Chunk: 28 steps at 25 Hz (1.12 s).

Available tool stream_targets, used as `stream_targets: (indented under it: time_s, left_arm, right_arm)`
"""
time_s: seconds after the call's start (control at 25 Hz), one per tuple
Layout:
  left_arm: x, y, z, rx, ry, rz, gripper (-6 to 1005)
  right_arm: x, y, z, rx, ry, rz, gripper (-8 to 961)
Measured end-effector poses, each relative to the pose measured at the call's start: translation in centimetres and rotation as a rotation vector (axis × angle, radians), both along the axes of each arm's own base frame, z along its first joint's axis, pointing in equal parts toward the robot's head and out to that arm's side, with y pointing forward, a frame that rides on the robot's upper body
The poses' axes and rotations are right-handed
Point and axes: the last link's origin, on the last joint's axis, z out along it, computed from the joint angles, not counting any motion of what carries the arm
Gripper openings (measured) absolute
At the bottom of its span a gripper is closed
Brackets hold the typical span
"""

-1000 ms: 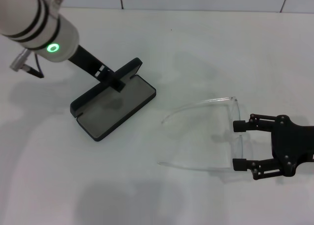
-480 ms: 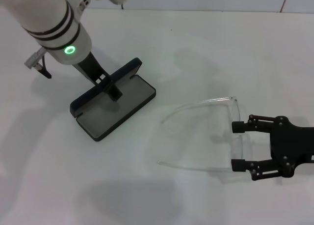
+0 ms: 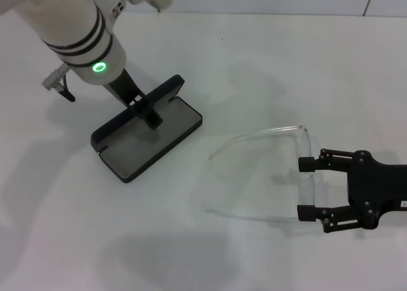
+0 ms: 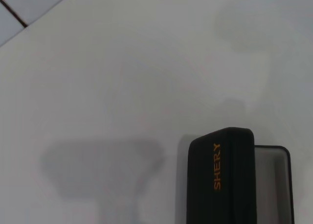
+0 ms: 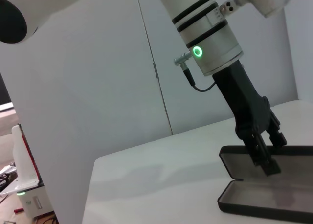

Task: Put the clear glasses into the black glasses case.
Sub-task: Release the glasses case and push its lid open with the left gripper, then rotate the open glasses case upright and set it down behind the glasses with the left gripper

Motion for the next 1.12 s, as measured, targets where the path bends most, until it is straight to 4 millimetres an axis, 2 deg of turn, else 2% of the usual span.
stream_targets:
  time_s: [0.12,0.32,0.56,0.76,1.12]
  left_arm:
    - [-0.3,0.1,-0.4,-0.002,0.007,-0.003,887]
    - [-0.8,0.1,-1.0,-0.002,0.024,-0.022,732]
    - [-0.8,-0.1,-1.2,-0.002,0.026,-0.039,490]
    - [-0.5,-0.3,-1.4,-0.015,0.036,-0.075,382]
    - [1.4,-1.7,-2.3,-0.176,0.038,-0.415,194]
  right_arm:
    - [0.1,-0.1,-0.1,-0.004,0.009,-0.01,872]
    - [0.1,-0.1,0.0,0.007,0.025,-0.019,873]
    - [0.1,-0.1,0.5,0.028,0.05,-0.028,873]
    - [0.2,-0.1,0.5,0.032,0.049,-0.03,872]
    - [0.2,-0.1,0.5,0.038,0.048,-0.026,873]
